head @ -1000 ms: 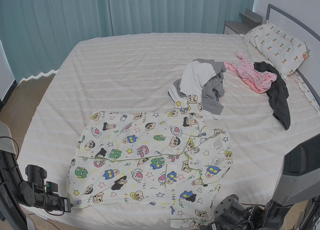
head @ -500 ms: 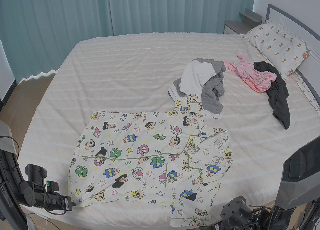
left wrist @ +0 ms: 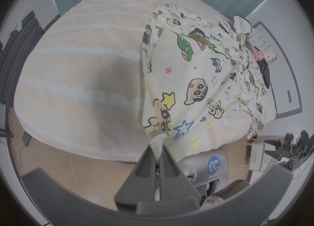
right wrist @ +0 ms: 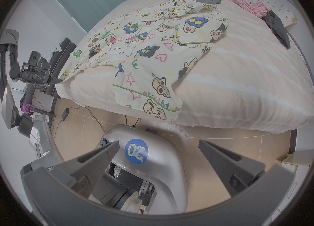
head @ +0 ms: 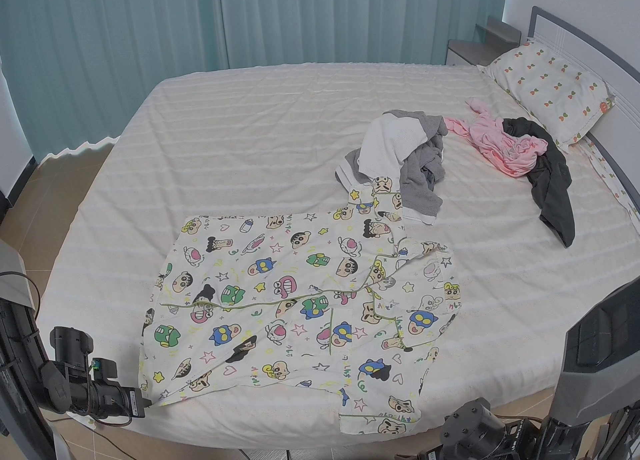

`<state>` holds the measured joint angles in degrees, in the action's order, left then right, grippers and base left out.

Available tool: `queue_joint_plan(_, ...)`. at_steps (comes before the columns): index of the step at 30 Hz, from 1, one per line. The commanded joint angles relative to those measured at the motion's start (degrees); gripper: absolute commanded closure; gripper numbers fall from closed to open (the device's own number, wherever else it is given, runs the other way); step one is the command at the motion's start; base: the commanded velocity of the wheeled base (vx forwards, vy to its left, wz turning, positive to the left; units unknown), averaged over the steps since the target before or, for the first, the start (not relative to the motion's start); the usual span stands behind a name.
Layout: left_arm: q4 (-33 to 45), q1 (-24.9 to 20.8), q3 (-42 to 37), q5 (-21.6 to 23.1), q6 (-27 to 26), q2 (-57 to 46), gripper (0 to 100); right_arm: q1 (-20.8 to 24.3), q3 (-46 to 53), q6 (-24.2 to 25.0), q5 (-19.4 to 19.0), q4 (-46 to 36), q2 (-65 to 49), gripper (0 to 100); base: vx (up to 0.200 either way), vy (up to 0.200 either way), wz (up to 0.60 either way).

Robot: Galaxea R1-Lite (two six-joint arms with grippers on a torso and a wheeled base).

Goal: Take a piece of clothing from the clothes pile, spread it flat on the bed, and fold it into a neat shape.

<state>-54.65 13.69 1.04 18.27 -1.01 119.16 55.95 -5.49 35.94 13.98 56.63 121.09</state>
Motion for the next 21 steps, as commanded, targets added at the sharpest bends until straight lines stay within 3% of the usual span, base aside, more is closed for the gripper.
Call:
queue_joint_plan(1,-2.92,-0.07,0.63,-0.08,2.07,1.69,100,0.21,0.30,0.01,-0.01,2.09,0.20,0,0.000,0.000,0.00)
queue_joint_plan(4,-5.82,-0.07,0.19,-0.17,2.42,3.18,100,0.21,0.74,0.01,-0.01,2.79,0.38,0,0.000,0.000,0.00)
queue_joint_plan(5,-6.35,0.02,0.11,-0.17,2.51,3.71,0,0.21,0.83,0.10,-0.01,2.79,0.46,0,0.000,0.000,0.00)
queue_joint_plan(9,-6.61,1.25,-0.16,0.53,2.86,3.53,0,0.12,0.48,0.27,-0.01,3.05,0.90,0,0.000,0.000,0.00)
queue_joint_plan(14,-7.75,4.15,-0.51,6.34,2.42,2.57,0,0.12,0.39,0.27,-0.01,3.05,1.08,0,0.000,0.000,0.00)
queue_joint_plan(17,-8.02,5.65,-0.51,7.57,2.42,2.48,0,0.03,0.39,0.27,-0.01,3.05,1.08,0,0.000,0.000,0.00)
queue_joint_plan(21,-9.25,12.06,-0.51,12.84,0.66,1.95,0,0.03,0.74,0.36,-0.01,3.05,1.08,0,0.000,0.000,0.00)
